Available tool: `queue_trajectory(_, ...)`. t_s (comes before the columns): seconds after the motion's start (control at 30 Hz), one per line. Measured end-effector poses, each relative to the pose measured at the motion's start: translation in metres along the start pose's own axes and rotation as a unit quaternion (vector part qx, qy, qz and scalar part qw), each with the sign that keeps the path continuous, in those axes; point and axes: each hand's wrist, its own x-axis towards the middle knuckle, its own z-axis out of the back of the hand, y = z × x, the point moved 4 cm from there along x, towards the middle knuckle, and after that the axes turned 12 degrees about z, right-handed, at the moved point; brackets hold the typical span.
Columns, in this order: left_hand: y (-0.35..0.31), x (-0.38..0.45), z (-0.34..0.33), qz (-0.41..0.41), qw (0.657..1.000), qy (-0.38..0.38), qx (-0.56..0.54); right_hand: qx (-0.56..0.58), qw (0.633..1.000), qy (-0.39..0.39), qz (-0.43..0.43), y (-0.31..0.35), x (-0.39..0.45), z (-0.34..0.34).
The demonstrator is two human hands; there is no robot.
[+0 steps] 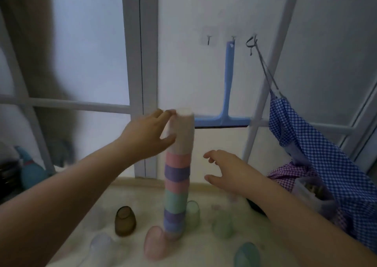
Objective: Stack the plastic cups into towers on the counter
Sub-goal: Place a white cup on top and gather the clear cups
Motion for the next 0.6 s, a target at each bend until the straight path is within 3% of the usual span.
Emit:
queue_trajectory(0.1, 0.022, -0.032, -0.013, 0.019, 1.000, 0.001, 0.011, 0.014, 0.999, 0.030, 0.009, 0.001, -0.003, -0.035)
queue_trajectory(0.33, 0.104, -0.108, -0.092, 0.152, 0.973, 0.171, 0.032, 0.062, 0.989, 0.126, 0.053, 0.025, 0.005, -0.147)
queue_trajectory(0.47, 0.154, -0.150, -0.124, 0.204, 0.951, 0.227, 0.041, 0.059, 0.979, 0.189, 0.046, 0.036, 0.018, -0.208)
queue_trajectory(0.6, 0.193, -0.177, -0.147, 0.227, 0.934, 0.269, 0.065, 0.028, 0.978, 0.204, 0.021, 0.041, 0.037, -0.253)
